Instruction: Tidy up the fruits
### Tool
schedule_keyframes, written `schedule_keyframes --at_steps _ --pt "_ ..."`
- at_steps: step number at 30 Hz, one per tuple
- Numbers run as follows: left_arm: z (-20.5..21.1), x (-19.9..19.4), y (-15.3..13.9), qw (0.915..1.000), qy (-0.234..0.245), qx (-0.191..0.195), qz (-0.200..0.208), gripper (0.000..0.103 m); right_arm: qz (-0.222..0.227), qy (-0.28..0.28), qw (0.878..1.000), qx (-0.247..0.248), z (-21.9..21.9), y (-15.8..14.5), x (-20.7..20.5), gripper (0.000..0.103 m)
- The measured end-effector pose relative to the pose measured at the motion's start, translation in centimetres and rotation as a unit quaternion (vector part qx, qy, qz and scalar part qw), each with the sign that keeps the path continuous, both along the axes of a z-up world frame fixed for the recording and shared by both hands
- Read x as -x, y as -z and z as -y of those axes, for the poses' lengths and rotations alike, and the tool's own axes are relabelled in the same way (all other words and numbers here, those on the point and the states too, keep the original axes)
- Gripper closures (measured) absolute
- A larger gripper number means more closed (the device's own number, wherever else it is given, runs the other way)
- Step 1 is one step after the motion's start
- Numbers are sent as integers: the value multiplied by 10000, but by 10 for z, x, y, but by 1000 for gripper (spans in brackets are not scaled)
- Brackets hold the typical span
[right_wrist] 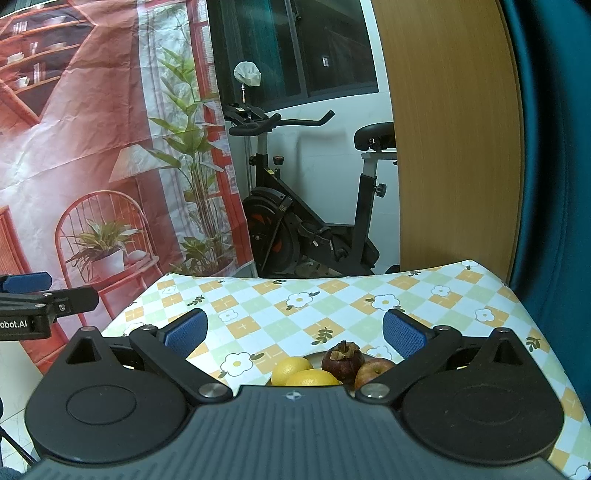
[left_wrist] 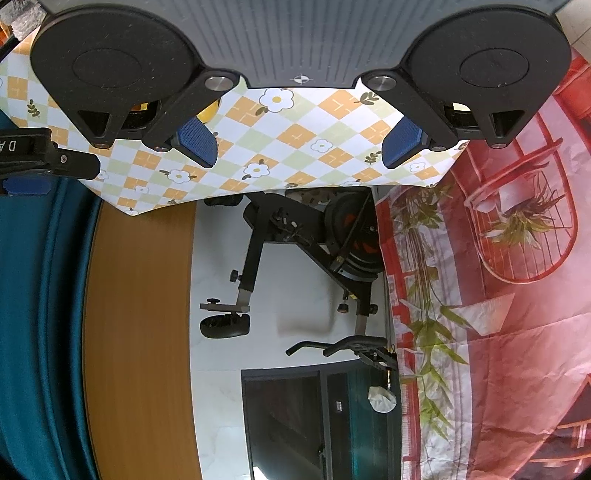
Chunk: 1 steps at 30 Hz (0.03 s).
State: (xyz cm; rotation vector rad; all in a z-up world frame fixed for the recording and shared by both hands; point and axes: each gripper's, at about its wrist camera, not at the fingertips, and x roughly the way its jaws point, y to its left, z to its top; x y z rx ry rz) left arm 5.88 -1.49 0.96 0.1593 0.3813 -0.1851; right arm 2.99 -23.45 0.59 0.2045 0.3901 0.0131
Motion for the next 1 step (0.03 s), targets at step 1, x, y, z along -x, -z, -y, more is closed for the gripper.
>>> schedule_keyframes --at_steps 1 --pt "0 0 0 10000 -1 7 -3 6 1 1 10000 -2 0 0 0 0"
